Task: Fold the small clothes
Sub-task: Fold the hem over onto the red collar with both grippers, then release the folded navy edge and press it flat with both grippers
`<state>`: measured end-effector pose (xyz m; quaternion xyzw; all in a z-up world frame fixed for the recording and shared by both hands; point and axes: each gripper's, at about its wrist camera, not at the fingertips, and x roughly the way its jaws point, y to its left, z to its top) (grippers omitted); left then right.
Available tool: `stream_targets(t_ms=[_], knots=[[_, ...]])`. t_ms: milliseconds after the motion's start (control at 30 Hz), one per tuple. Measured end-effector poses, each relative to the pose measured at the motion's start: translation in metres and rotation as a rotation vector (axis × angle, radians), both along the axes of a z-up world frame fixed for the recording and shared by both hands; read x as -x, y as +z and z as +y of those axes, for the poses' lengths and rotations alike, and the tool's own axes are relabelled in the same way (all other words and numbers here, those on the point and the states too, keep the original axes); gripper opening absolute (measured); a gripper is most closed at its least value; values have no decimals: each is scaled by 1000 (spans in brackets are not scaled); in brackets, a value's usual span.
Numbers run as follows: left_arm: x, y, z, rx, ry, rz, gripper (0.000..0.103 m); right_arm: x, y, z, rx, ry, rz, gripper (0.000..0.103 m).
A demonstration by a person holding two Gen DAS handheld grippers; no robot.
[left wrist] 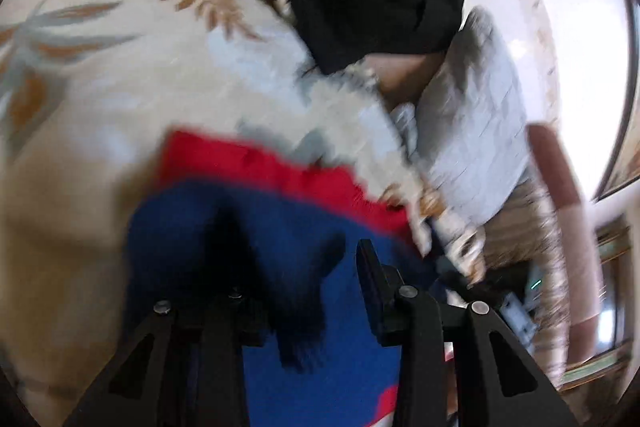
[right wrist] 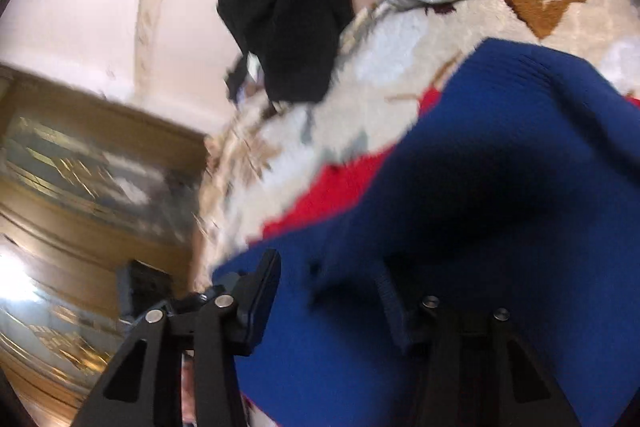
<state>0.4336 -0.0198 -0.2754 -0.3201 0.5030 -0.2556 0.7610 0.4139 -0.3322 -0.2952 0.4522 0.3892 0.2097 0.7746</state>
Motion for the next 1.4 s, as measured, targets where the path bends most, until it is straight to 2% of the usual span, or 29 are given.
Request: stream_targets(t_ms=[100,167,233,300,367,467,533,567,600,667,733,767,867,967,1033,1100,1133,1233,1333,1400], knots=[[-11,10,11,102,95,-64,37,2,10,-21,-56,-125,-91,54],[-12,17,24,122,164,-116,40,8,15,-40,-83,-193,-135,55],[-9,22,37,93,227,-136,49,14,20,-56,-78,-232,-131,55],[-5,27,44,33,256,-128,49,18,21,-64,-58,-235,-112,55],[2,32,42,-19,246,-125,49,21,23,-64,32,-228,-37,55],[16,43,24,-214,186,-155,49,32,19,-71,189,-207,92,55],[26,48,12,-346,147,-186,49,42,15,-78,262,-218,135,55],[34,49,-1,-454,107,-204,49,48,11,-82,318,-218,167,53],[39,47,-3,-510,84,-208,50,53,7,-88,355,-203,194,51],[52,33,-16,-693,14,-198,60,65,2,-97,352,-199,214,46],[59,13,-23,-822,-44,-162,60,82,11,-102,346,-204,195,46],[64,3,-21,-834,-48,-141,60,91,20,-101,348,-202,165,47],[71,9,-5,-748,-7,-115,60,111,39,-86,374,-151,93,47],[84,17,8,-719,37,-106,60,117,31,-69,414,-98,137,47],[94,17,9,-726,25,-101,60,122,7,-60,424,-48,224,47],[104,18,8,-732,24,-105,60,134,10,-58,456,-68,175,47],[110,18,10,-726,31,-101,61,138,16,-58,462,-61,185,47],[123,13,25,-676,53,-53,62,152,25,-60,414,-75,174,47],[130,11,35,-656,83,-38,64,161,34,-58,409,-81,146,47],[136,12,35,-682,101,-38,64,163,37,-52,409,-70,122,48]])
